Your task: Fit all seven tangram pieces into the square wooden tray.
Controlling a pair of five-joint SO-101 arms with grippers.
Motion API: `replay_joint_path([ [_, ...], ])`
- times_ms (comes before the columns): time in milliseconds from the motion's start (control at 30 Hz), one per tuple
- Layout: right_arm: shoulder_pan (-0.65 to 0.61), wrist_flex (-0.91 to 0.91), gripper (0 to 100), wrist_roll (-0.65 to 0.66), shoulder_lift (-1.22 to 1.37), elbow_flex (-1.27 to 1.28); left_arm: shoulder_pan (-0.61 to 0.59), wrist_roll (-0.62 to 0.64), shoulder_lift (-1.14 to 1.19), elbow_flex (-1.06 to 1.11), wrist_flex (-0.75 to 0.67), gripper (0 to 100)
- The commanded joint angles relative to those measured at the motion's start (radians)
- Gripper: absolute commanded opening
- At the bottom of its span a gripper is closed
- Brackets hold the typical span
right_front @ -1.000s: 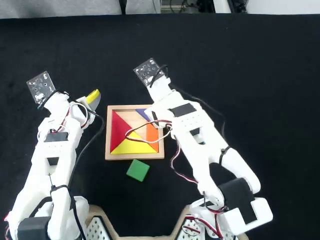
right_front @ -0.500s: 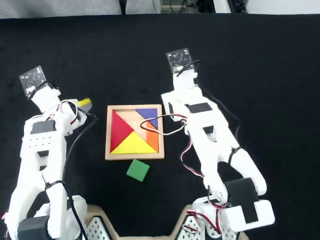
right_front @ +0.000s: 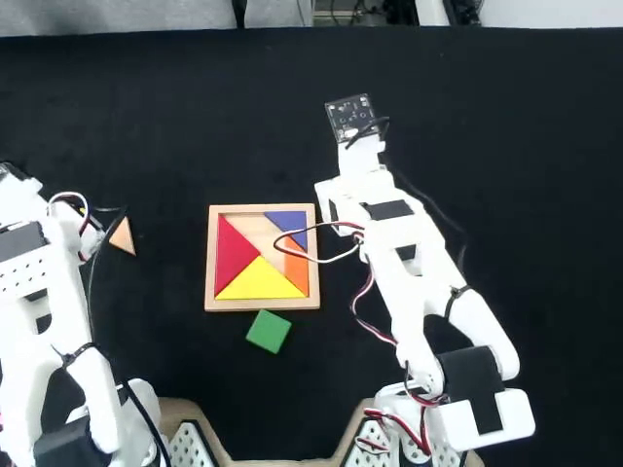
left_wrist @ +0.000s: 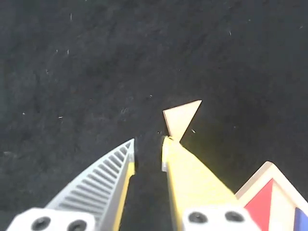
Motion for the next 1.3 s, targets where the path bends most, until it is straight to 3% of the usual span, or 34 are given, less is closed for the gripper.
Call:
replay_joint_path([
  [0,0.018,-0.021,1.2,0.002,-0.045,-0.004,0.005,-0.064,-0.015,-0.096,0.008,11],
  [200,0.038,-0.049,1.2,0.002,-0.045,-0.002,-0.130,-0.589,-0.017,-0.249,0.121,11],
  [367,0.046,-0.049,1.4,0.002,-0.045,-0.004,-0.323,-0.839,-0.017,-0.343,0.180,11],
  [833,0.051,-0.098,1.5,-0.005,-0.044,0.019,-0.659,-1.174,-0.017,-0.486,0.365,11],
  [1033,0.077,-0.201,1.5,0.002,-0.044,0.073,-0.680,-1.442,-0.017,-0.596,0.707,11],
  [1267,0.078,-0.198,1.5,0.002,-0.044,0.074,-0.608,-1.369,-0.008,-0.604,0.721,11],
])
